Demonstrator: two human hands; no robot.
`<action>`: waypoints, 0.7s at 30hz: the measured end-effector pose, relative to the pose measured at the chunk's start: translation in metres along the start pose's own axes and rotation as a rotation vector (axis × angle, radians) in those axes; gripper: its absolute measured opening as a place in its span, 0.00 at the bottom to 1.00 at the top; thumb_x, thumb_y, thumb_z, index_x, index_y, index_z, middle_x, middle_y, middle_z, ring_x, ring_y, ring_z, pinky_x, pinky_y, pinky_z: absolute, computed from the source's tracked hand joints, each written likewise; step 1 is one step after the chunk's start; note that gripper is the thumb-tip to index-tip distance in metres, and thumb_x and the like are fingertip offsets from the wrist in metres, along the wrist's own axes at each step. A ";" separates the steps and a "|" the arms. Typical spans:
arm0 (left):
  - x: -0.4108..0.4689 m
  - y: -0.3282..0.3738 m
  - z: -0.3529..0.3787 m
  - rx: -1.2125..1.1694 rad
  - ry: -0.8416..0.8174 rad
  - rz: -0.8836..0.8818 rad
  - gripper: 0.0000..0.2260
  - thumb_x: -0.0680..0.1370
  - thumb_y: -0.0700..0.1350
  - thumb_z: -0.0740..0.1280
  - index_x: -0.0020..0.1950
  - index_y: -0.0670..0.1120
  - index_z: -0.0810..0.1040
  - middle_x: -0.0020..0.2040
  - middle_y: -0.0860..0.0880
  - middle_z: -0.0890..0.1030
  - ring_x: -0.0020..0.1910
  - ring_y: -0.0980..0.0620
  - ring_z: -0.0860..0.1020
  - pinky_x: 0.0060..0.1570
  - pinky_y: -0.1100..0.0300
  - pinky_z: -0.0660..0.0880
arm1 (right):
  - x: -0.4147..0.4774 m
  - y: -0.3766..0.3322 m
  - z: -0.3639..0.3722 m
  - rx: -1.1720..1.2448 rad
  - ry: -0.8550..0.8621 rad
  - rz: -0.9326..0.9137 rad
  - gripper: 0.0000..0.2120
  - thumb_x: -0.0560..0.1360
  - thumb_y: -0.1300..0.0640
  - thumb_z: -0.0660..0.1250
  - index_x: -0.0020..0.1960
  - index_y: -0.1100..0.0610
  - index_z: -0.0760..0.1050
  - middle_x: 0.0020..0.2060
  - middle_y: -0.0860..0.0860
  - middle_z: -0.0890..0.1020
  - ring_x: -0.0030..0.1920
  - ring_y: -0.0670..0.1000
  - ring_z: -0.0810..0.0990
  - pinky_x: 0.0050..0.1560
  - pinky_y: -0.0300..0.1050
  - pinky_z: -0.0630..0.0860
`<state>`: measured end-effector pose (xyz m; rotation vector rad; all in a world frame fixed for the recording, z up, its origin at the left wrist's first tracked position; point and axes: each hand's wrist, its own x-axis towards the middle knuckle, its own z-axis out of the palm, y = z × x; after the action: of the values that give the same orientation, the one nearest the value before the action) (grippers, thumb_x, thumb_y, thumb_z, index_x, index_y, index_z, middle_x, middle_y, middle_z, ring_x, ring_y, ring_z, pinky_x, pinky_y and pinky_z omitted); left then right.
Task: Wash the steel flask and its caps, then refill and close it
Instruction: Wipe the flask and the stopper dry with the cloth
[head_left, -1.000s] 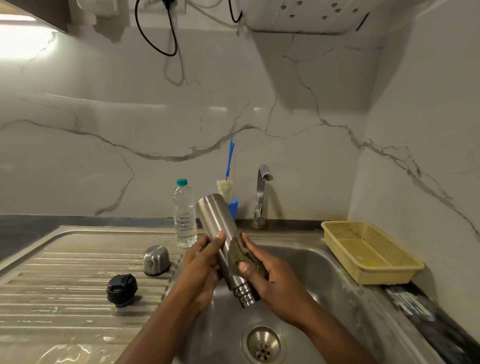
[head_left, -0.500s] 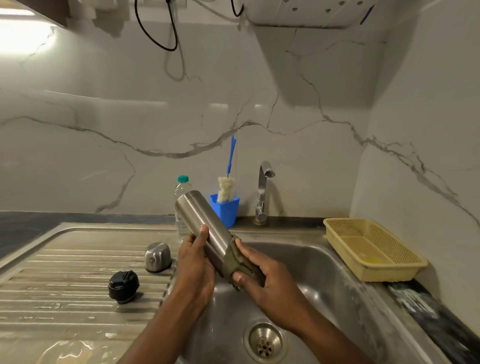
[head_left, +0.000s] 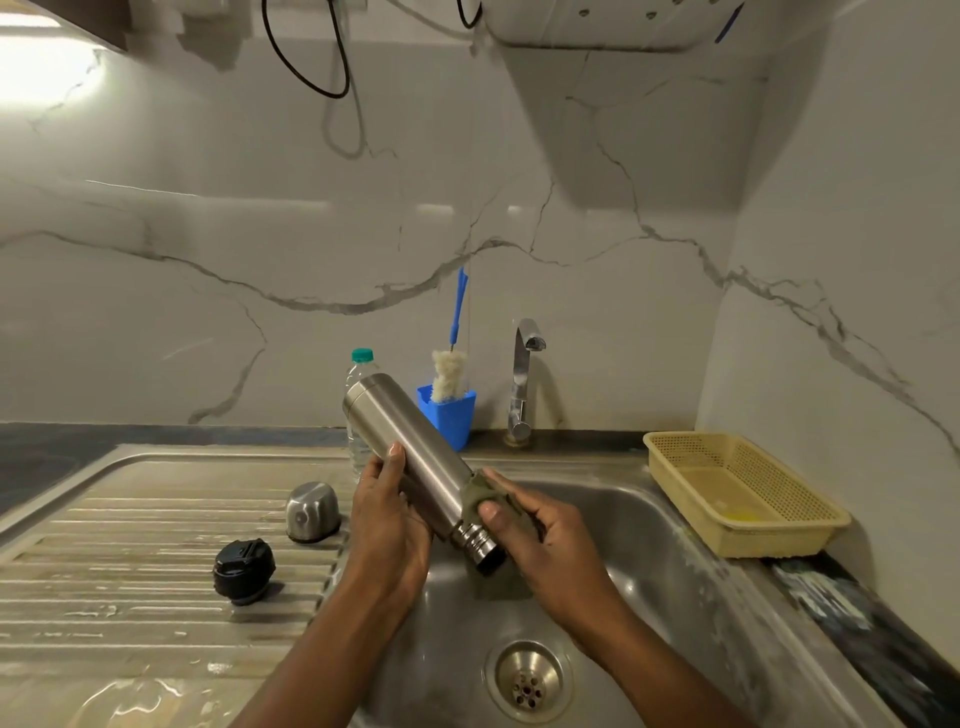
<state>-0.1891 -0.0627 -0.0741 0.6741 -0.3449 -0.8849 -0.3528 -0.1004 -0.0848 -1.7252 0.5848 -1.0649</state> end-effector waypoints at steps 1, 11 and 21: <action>-0.001 -0.001 0.000 0.008 0.002 -0.002 0.15 0.86 0.47 0.63 0.71 0.44 0.73 0.64 0.37 0.80 0.66 0.39 0.81 0.65 0.39 0.78 | 0.000 0.001 -0.002 -0.043 -0.005 -0.033 0.20 0.81 0.58 0.71 0.72 0.50 0.77 0.59 0.38 0.85 0.62 0.40 0.82 0.59 0.34 0.78; -0.003 -0.009 0.000 0.145 -0.127 -0.139 0.27 0.83 0.55 0.66 0.76 0.41 0.69 0.67 0.34 0.81 0.67 0.35 0.80 0.68 0.37 0.77 | -0.001 0.002 0.005 -0.078 -0.130 -0.047 0.28 0.84 0.55 0.67 0.80 0.42 0.64 0.76 0.40 0.72 0.73 0.38 0.72 0.73 0.42 0.72; -0.025 -0.020 0.006 0.475 -0.438 -0.119 0.16 0.83 0.48 0.67 0.70 0.45 0.77 0.63 0.39 0.83 0.61 0.41 0.84 0.64 0.43 0.80 | 0.008 -0.004 -0.008 0.029 0.078 -0.079 0.28 0.84 0.48 0.61 0.79 0.28 0.57 0.79 0.33 0.62 0.78 0.37 0.63 0.79 0.48 0.65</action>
<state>-0.2191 -0.0541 -0.0828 0.9417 -0.9351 -1.0761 -0.3565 -0.1091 -0.0772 -1.6996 0.5511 -1.1950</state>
